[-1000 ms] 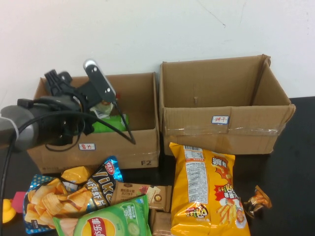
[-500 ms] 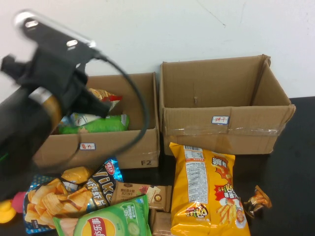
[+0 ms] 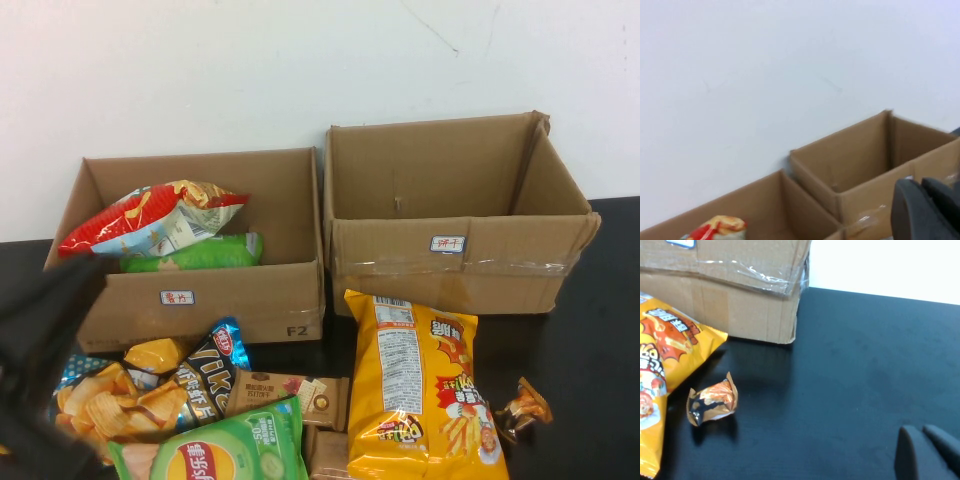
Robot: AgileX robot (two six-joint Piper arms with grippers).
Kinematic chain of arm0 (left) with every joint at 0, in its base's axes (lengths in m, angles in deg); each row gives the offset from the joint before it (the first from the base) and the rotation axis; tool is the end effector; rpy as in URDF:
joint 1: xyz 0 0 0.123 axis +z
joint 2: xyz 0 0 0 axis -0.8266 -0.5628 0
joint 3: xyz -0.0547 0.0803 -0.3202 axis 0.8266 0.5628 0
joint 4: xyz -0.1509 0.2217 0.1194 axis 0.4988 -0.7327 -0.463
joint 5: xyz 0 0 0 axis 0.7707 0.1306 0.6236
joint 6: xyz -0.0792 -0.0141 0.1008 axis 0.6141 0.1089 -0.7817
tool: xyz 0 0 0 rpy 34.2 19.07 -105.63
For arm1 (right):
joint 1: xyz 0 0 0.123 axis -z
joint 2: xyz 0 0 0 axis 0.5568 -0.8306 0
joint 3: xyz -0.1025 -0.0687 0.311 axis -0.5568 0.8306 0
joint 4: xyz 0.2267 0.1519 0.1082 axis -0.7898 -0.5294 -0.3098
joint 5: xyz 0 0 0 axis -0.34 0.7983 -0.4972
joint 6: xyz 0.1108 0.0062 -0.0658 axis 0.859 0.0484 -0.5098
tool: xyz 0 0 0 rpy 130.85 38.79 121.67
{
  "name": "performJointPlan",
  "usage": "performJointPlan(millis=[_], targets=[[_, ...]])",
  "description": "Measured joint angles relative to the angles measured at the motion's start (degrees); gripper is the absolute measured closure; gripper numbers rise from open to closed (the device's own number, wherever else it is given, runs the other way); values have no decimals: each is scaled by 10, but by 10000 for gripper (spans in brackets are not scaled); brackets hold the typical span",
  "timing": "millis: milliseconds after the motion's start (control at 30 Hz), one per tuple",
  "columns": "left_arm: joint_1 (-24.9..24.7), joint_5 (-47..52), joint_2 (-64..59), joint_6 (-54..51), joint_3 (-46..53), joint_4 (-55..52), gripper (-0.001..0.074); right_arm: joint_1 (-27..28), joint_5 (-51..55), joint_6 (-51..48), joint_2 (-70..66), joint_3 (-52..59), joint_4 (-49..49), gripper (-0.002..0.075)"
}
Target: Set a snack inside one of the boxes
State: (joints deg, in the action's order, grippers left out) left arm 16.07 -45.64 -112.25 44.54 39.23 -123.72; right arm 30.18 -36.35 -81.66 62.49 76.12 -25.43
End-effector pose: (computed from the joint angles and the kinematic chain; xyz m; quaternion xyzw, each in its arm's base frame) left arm 0.1354 -0.0885 0.3558 0.2121 0.6787 -0.1721 0.6817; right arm 0.0819 0.0003 0.1624 -0.0755 0.7952 -0.0419 0.6002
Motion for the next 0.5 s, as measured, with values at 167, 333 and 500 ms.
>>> performJointPlan(millis=[167,333,500], targets=[[0,-46,98,36,81,-3,736,0,0,0,0,0,0,727],[0,-46,148,94,137,4,736,0,0,0,0,0,0,727],[0,-11,167,-104,159,259,736,0,0,0,0,0,0,727]])
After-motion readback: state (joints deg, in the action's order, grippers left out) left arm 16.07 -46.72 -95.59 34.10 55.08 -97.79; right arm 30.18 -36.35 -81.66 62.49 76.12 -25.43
